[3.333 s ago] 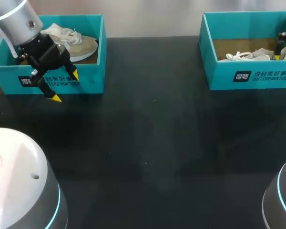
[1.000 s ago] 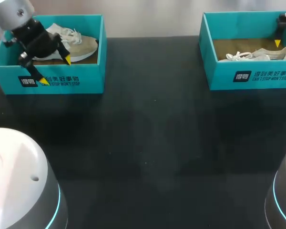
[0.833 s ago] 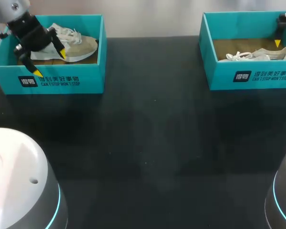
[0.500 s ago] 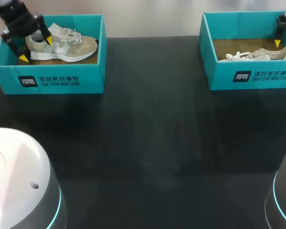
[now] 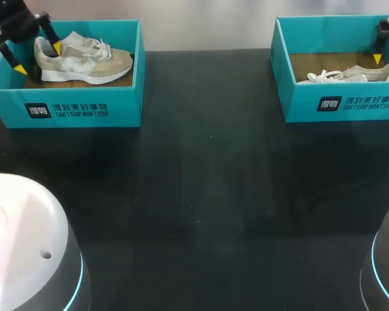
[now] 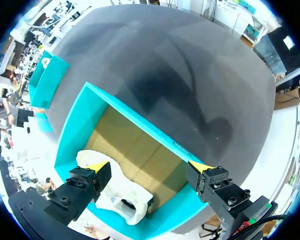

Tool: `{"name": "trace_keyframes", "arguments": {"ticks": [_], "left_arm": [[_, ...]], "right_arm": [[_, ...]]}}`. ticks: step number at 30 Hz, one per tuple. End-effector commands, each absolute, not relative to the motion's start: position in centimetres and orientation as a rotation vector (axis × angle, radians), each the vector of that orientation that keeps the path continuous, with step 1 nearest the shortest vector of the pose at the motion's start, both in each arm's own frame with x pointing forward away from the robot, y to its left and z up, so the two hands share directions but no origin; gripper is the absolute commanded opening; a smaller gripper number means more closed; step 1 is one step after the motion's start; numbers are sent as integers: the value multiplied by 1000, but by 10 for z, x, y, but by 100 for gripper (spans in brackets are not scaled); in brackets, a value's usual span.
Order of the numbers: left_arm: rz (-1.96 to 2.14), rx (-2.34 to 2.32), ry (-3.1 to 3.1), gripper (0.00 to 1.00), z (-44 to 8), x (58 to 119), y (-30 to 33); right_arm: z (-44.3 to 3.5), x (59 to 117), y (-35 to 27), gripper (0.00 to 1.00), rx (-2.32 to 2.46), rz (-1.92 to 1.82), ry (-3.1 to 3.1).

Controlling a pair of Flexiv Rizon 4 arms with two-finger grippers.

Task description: Take the shoe out of the shoebox, open the shoe tongue, remove and reinsert the insole, then place the shoe into the shoebox

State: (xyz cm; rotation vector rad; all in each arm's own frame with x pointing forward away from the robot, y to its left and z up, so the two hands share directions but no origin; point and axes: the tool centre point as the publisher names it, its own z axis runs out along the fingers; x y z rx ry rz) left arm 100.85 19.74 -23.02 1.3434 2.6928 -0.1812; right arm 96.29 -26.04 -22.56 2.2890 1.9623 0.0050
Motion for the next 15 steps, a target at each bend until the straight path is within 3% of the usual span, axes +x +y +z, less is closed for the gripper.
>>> {"name": "trace_keyframes", "arguments": {"ticks": [1, 15], "left_arm": [[-180, 1346, 2694, 100, -230, 1009, 198], [-49, 1545, 2580, 100, -232, 1065, 216]], "right_arm": [[-225, 962, -260, 100, 2288, 6, 1961], [-225, 962, -260, 100, 2288, 6, 1961]]}}
